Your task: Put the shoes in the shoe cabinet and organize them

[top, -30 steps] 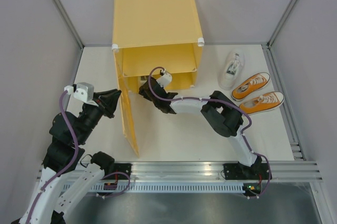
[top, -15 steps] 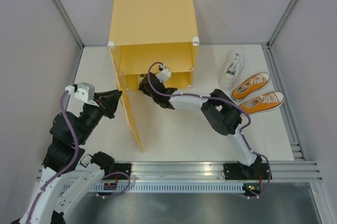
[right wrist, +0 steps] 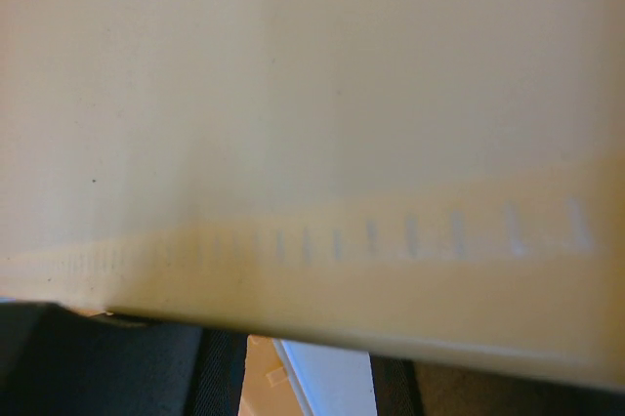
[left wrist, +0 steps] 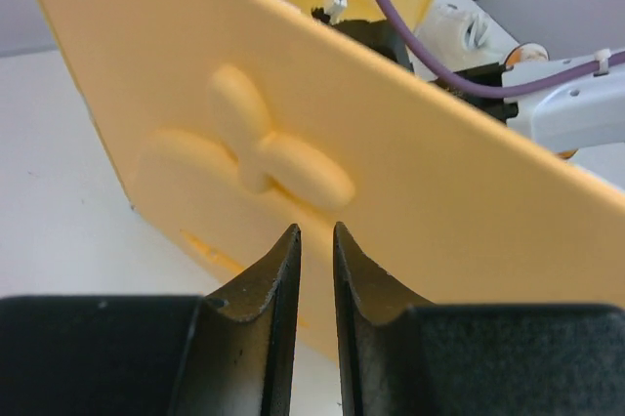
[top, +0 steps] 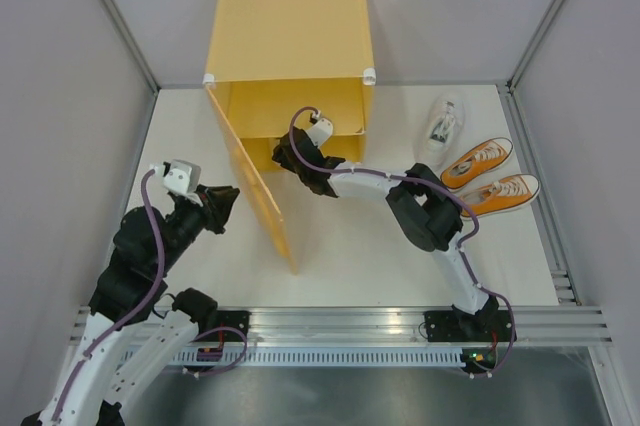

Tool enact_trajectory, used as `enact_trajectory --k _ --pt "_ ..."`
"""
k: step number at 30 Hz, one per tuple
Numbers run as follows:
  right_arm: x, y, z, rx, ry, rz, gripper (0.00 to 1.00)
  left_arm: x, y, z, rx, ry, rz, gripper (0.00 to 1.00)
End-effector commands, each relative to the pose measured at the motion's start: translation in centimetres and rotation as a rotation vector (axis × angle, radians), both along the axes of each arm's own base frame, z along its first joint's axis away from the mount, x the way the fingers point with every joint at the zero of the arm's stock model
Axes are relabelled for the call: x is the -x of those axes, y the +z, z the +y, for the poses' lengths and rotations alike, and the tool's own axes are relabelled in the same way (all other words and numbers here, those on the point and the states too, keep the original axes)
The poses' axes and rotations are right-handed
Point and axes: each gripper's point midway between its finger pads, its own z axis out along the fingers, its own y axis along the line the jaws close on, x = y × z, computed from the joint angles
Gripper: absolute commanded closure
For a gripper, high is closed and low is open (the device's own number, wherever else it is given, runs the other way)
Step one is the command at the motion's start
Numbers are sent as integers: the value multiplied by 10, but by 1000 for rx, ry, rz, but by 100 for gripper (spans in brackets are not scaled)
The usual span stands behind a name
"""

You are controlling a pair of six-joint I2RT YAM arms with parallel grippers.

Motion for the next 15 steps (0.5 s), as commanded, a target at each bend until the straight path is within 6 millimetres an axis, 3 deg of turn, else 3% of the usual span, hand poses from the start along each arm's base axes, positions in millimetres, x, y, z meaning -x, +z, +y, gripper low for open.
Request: enact_trajectory --k 1,6,9,10,11,14,15 --pt "-36 21 -4 -62 -13 -91 50 3 -13 -2 -49 -31 33 76" --pt "-30 27 1 -61 40 -100 50 3 -12 -2 -48 -29 30 76" --pt "-15 45 -2 -71 58 -123 50 5 -10 -1 -43 -29 20 76" --pt "-8 38 -6 -55 66 -114 50 6 -9 -1 -41 -29 18 71" --pt "-1 51 -4 -57 79 -133 50 7 -8 0 -36 -29 14 67" --pt "16 53 -3 -36 109 -137 49 9 -4 2 -26 -22 -1 55" --pt "26 65 1 -44 123 -154 49 10 -1 5 -19 -10 -17 51"
